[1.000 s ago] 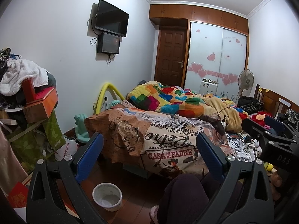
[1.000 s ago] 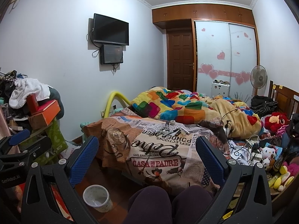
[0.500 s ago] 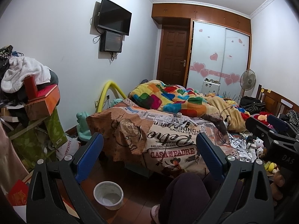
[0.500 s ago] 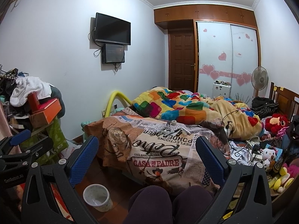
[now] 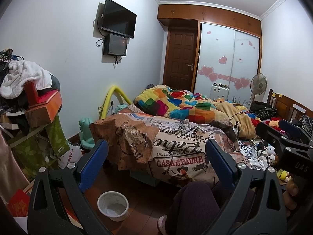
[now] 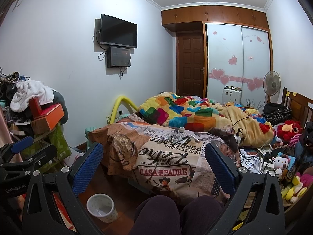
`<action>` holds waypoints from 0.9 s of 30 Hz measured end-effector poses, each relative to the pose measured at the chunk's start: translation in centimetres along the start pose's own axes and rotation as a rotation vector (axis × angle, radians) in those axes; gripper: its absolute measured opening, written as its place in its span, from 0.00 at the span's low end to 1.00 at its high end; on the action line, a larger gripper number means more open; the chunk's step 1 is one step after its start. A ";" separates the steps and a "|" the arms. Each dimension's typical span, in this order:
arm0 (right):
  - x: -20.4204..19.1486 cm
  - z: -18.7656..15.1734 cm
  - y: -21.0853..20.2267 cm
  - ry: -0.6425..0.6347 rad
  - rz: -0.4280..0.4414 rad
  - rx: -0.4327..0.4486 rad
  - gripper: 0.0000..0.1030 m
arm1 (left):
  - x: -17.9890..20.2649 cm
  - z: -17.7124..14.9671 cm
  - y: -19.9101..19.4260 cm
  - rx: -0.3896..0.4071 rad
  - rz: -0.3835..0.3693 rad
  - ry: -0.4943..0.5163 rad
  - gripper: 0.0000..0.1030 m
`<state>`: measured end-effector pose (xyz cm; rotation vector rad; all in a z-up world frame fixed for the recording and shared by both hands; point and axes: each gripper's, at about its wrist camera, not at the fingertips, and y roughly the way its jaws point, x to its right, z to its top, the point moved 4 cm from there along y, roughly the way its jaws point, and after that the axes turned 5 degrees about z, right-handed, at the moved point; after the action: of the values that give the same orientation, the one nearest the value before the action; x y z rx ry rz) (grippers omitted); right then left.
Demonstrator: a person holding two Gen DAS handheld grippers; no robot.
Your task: Collect trash
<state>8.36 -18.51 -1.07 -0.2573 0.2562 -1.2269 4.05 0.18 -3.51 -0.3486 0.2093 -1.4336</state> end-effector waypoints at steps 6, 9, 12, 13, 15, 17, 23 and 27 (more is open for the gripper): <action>0.0 0.0 0.0 0.000 0.000 0.001 1.00 | 0.3 0.1 -0.1 0.002 -0.001 0.005 0.97; 0.1 0.0 0.0 0.000 0.000 0.001 1.00 | 0.3 0.2 -0.1 0.002 0.001 0.004 0.97; 0.0 0.0 -0.1 0.000 0.000 0.001 1.00 | 0.3 0.1 -0.1 0.004 -0.001 0.005 0.97; 0.1 0.0 -0.1 0.001 0.000 0.001 1.00 | 0.3 0.2 -0.1 0.006 -0.001 0.006 0.97; 0.1 0.0 -0.1 0.001 0.000 0.002 1.00 | 0.4 0.3 -0.1 0.007 -0.002 0.010 0.97; 0.1 0.0 0.0 0.001 0.001 0.003 1.00 | 0.6 0.4 -0.1 0.007 -0.005 0.014 0.97; 0.1 0.0 -0.2 0.001 -0.002 0.005 1.00 | 0.7 0.5 0.1 0.007 -0.009 0.018 0.97; 1.0 0.7 0.2 0.014 -0.009 -0.002 1.00 | 0.9 0.7 0.5 0.006 -0.016 0.020 0.97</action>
<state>9.08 -19.38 -0.52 -0.2519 0.2682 -1.2382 4.85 -0.59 -2.94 -0.3314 0.2186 -1.4538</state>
